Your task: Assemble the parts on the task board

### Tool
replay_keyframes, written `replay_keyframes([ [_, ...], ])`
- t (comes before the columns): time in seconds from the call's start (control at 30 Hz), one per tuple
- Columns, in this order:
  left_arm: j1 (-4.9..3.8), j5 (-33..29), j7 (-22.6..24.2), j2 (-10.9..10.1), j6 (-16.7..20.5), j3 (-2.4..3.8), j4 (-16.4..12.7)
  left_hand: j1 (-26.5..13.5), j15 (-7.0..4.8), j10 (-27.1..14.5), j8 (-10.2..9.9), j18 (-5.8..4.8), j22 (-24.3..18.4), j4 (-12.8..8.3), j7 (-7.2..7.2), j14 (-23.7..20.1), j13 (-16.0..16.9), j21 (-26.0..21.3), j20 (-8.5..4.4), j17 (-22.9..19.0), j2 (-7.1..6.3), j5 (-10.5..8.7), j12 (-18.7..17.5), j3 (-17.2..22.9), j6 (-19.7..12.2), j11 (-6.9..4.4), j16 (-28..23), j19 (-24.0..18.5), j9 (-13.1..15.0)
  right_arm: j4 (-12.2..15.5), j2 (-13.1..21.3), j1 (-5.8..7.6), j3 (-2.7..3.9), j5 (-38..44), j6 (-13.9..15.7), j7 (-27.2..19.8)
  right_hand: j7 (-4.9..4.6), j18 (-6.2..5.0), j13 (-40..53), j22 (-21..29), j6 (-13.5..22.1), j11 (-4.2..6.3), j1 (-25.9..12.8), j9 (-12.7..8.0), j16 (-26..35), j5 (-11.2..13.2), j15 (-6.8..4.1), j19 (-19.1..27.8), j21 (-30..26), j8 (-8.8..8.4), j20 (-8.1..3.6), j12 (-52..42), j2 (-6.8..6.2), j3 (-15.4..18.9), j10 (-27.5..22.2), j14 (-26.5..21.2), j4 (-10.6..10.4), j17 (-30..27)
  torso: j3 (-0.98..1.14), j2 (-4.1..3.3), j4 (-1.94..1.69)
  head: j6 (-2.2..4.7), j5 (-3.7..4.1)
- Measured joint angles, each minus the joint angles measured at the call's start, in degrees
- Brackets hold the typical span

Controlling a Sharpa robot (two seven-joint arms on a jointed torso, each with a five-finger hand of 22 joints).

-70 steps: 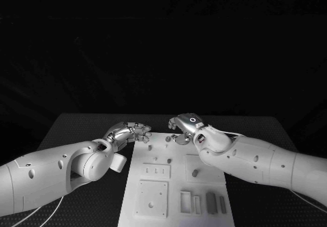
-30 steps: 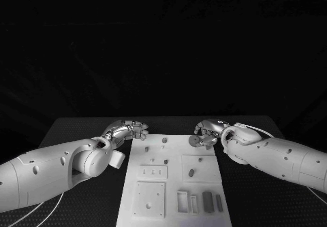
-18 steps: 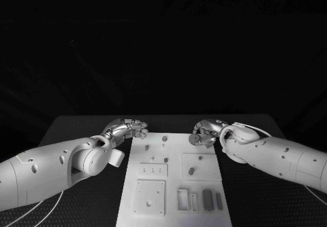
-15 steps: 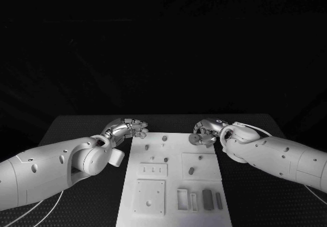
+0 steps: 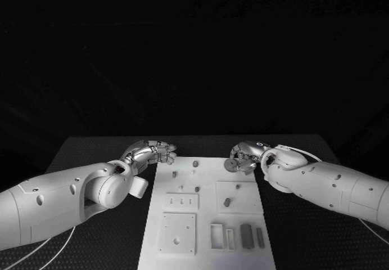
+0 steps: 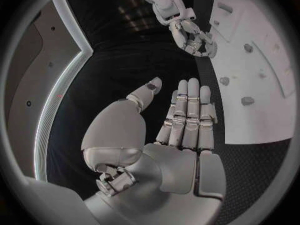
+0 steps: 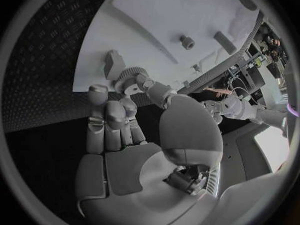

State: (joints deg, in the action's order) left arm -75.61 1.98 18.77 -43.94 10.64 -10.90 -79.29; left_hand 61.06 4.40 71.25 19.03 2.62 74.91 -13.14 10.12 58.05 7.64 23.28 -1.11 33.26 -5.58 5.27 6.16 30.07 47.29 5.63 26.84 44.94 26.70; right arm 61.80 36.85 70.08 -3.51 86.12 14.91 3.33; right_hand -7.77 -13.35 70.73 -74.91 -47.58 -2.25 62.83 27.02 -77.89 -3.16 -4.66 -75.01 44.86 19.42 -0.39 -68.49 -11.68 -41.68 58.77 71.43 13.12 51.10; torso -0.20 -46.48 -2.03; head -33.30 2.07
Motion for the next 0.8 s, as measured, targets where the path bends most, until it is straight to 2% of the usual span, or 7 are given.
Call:
replay_keyframes([
  [0.57,-0.01,0.0,-0.1,0.1,-0.1,0.02,-0.2,-0.2,0.0,0.0,-0.2,0.0,0.0,0.0,0.0,0.0,0.0,0.0,0.0,0.0,0.22,0.0,-0.2,0.0,0.0,0.0,0.0,0.0,0.0,-0.9,-0.8,-0.44,0.03,0.9,1.3,-0.4,0.0,0.0,-0.4,0.0,0.0,0.02,-1.4,0.2,0.0,0.3,-0.17,0.1,0.3,0.4,0.1,0.0,-1.44,0.1,0.0,-0.2,-0.4,0.3,-0.07,-0.04,0.04,-0.69,0.07],
  [0.8,0.0,0.0,-0.1,0.0,-0.2,0.02,-0.2,-0.2,0.0,0.0,-0.2,0.0,0.0,0.0,0.0,0.0,0.0,0.0,0.0,0.0,0.22,0.0,-0.2,0.0,0.0,0.0,0.0,0.0,0.0,-1.1,-1.1,-0.72,0.02,2.1,2.0,-0.5,0.01,0.01,-0.7,0.0,0.0,0.14,-1.1,0.6,0.3,0.3,-0.48,0.1,0.5,0.96,0.12,-0.3,-1.15,-0.1,0.1,0.1,-0.6,0.5,-0.06,0.02,0.01,-0.96,0.05],
])
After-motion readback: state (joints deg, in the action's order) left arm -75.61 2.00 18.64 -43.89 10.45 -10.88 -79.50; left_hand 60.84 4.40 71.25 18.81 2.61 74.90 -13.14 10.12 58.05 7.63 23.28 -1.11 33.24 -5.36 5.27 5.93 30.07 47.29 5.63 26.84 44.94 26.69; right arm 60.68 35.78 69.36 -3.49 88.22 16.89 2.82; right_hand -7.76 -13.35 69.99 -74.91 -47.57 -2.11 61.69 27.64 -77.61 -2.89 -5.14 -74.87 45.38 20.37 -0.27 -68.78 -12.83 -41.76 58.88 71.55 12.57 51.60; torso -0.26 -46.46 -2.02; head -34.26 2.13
